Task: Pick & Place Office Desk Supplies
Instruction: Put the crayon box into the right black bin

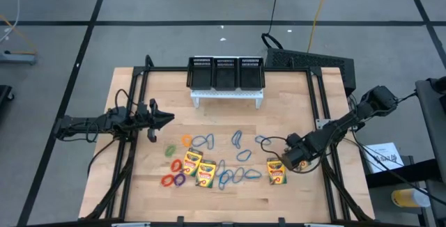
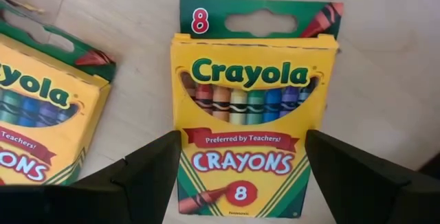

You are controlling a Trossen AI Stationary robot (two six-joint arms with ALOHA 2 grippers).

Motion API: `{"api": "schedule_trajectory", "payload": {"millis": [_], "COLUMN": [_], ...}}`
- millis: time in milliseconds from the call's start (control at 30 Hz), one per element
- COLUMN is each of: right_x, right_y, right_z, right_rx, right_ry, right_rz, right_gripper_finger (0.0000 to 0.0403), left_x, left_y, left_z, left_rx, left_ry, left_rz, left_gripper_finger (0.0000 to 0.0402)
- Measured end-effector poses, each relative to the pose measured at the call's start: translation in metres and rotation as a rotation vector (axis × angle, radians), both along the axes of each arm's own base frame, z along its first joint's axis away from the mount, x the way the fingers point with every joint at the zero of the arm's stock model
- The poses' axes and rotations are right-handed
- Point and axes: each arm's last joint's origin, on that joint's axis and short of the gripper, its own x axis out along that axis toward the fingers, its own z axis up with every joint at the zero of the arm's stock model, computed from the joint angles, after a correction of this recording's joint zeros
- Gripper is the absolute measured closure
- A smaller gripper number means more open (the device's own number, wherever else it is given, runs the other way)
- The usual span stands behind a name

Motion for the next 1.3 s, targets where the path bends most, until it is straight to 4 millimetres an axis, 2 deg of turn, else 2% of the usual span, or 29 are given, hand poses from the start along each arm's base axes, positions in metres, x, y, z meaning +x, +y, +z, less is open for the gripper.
{"api": "schedule_trajectory", "payload": {"millis": [233,333,567,800,1067,1300], "right_x": [0.000,0.001,0.011,0.018,0.023,0.035], "right_y": [-0.002,-0.003,0.000,0.002,-0.005,-0.006], "right_z": [-0.007,-0.003,0.015,0.008,0.008,0.011], "right_rx": [0.023,0.031,0.017,-0.037,-0.271,-0.323], "right_ry": [-0.028,-0.021,-0.140,-0.172,-0.296,-0.394], "right_rz": [0.009,-0.012,-0.053,-0.047,0.074,0.234], "right_gripper_finger": [0.0097,0.0102,0.0113,0.0115,0.0115,0.0115], "left_x": [0.000,0.000,0.000,0.000,0.000,0.000], "left_y": [0.000,0.000,0.000,0.000,0.000,0.000], "left_z": [0.000,0.000,0.000,0.000,0.000,0.000], "left_rx": [0.000,0.000,0.000,0.000,0.000,0.000], "left_ry": [0.000,0.000,0.000,0.001,0.000,0.001], "left_rz": [0.000,0.000,0.000,0.000,0.000,0.000], "left_gripper_finger": [0.0346,0.0346,0.0346,0.0346,0.0346,0.0346]}}
